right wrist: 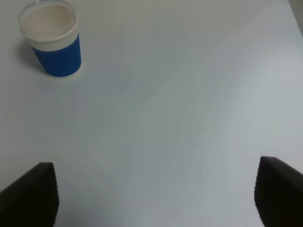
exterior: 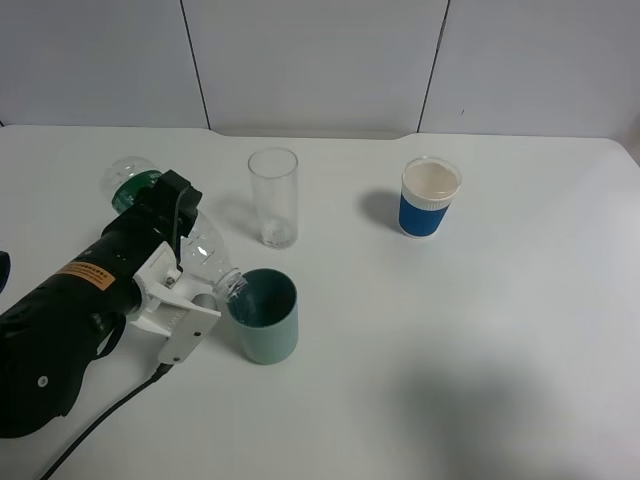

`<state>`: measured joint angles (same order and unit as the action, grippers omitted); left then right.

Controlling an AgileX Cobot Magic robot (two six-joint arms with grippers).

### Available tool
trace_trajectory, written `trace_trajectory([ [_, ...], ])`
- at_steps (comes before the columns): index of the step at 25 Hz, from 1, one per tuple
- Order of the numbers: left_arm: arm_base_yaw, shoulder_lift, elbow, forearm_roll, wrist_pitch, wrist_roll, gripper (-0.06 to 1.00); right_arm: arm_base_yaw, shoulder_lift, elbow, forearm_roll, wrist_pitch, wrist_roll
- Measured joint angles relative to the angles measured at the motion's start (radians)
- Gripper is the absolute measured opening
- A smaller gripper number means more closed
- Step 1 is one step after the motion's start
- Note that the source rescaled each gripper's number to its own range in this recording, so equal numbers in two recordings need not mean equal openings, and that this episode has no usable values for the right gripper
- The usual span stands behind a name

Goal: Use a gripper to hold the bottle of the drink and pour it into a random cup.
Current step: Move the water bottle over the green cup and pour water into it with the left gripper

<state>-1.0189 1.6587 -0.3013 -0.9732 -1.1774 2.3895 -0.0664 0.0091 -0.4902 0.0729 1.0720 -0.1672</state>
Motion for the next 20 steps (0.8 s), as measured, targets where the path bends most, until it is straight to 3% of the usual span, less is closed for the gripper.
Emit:
trace_trajectory([
  [20,0.000,0.000,0.000,0.000,-0.002,0.003,0.02,0.000,0.000,0.000,0.000,0.000,0.000],
])
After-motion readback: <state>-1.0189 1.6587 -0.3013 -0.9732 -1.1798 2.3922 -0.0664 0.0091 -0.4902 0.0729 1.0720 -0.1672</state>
